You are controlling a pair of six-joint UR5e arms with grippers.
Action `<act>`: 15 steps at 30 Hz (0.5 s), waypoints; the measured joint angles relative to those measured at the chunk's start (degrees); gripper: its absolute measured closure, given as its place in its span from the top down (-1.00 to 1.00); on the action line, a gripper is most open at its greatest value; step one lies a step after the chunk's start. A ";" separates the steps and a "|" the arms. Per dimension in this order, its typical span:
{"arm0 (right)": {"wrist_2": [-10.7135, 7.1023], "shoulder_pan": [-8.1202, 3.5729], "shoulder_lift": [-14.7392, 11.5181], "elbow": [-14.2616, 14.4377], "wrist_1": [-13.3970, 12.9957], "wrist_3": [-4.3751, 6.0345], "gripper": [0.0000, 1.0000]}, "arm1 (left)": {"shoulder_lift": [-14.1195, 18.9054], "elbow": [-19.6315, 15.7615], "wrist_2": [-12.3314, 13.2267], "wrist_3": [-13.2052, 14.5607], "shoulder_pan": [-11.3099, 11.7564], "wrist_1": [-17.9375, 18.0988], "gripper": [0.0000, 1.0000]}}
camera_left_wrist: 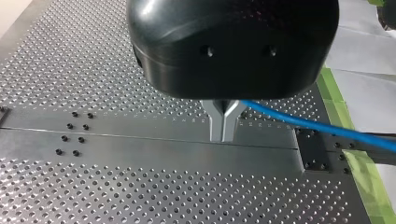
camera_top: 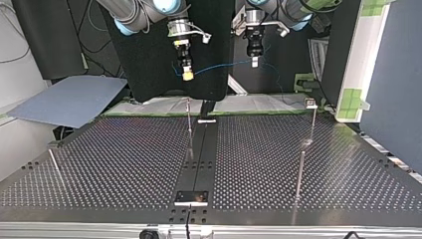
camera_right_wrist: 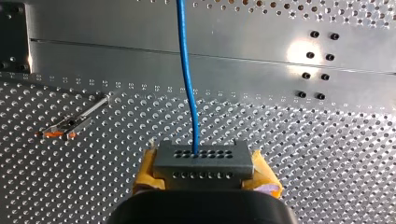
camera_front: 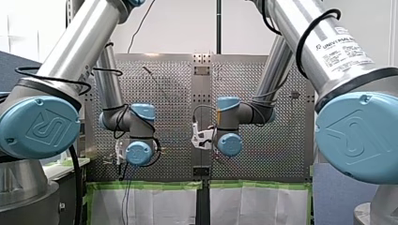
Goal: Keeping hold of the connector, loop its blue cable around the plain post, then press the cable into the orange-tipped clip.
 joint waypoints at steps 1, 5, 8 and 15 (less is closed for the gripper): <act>0.00 0.00 0.00 -0.01 0.00 0.00 -1.00 | -0.01 0.00 0.00 0.00 0.00 0.00 -1.00; -0.01 0.00 0.01 -0.01 0.01 -0.01 -1.00 | -0.01 0.00 0.00 0.00 0.00 0.00 -1.00; -0.44 0.05 0.45 -0.46 0.45 -0.40 -1.00 | -0.01 0.00 0.00 0.00 0.00 0.00 -1.00; -1.10 0.08 3.55 -1.35 3.56 -0.85 -1.00 | -0.01 0.00 0.00 0.00 0.00 0.00 -1.00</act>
